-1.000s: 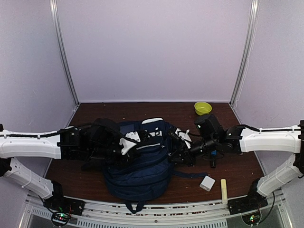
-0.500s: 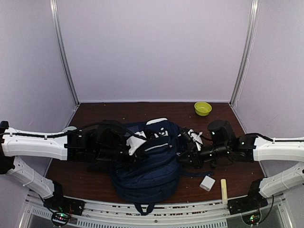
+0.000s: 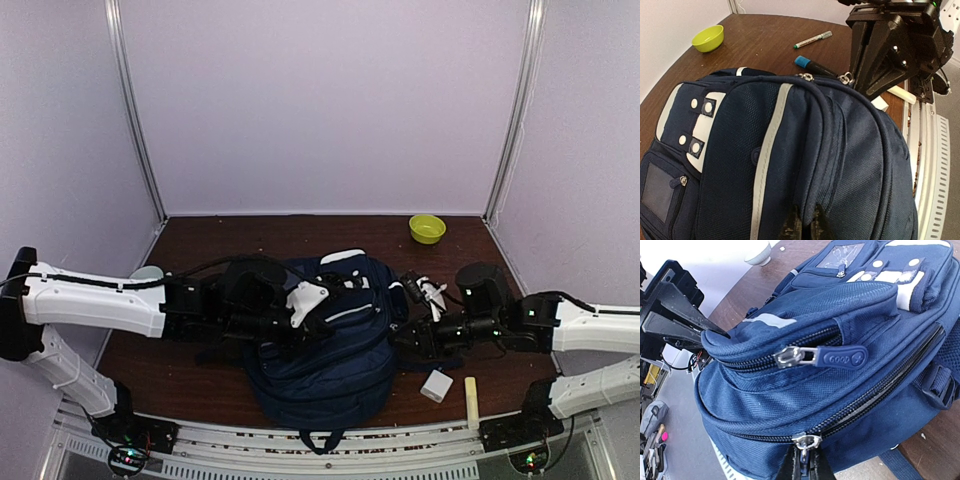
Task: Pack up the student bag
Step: Unzip the upper front pocket of the student bag.
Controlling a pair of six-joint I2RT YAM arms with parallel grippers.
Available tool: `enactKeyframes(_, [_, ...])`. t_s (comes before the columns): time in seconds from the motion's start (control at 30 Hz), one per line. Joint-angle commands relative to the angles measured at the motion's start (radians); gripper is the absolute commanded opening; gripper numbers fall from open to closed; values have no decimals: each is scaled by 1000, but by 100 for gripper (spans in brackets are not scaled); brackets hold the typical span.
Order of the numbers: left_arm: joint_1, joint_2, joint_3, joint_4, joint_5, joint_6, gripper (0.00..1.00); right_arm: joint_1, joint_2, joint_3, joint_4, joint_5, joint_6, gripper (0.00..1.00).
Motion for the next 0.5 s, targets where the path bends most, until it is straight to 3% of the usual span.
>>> enactKeyframes(0.0, [10, 17, 60, 128, -22, -35, 0, 43, -37, 21, -20, 23, 41, 0])
enactKeyframes(0.47, [11, 40, 85, 160, 30, -76, 0, 178, 73, 18, 100, 75, 111, 0])
